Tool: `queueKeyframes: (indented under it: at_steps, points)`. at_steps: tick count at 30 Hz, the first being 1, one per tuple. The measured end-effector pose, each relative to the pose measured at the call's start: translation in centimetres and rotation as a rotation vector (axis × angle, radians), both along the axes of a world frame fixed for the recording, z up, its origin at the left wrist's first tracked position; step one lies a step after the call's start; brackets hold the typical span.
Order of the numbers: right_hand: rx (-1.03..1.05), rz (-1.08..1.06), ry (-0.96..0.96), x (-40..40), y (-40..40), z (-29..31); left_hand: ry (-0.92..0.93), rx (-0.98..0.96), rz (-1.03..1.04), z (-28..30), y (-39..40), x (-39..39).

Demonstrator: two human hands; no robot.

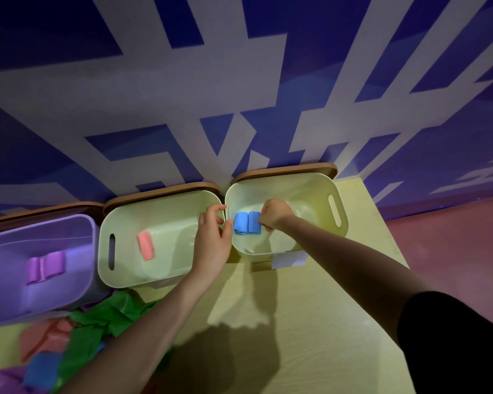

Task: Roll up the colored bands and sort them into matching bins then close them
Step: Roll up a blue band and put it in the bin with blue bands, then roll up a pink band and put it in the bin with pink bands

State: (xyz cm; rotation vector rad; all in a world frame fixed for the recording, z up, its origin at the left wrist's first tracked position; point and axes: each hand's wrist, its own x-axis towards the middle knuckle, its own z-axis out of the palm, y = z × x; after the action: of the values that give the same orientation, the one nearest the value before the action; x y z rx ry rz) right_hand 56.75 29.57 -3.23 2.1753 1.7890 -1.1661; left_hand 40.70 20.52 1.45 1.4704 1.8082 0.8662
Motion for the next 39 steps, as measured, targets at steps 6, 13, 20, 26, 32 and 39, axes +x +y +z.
queueKeyframes:
  at_steps: [6, 13, 20, 26, 32, 39]
  points:
    - [0.015, 0.008, -0.021, 0.6, 0.1, 0.2, 0.009, 0.002, 0.003, -0.2, 0.0, -0.1]
    - [0.024, 0.009, 0.003, 1.0, 0.0, 1.0, 0.019, 0.001, 0.015, -0.1, 0.0, 0.0]
    - [0.109, -0.130, 0.259, 1.9, -2.4, 5.1, 0.076, -0.057, -0.020, 1.2, 0.1, -0.1]
    - [0.316, -0.268, 0.568, 1.0, -8.6, 11.8, 0.146, -0.088, -0.028, 4.3, -1.5, -1.7]
    - [0.320, -0.210, 0.777, -3.7, -17.2, 12.8, 0.061, 0.098, 0.067, 6.1, -10.3, -8.0]
    - [0.025, 0.041, 0.751, -10.7, -25.3, 7.5, 0.110, -0.089, 0.273, 1.6, -23.2, -18.6]
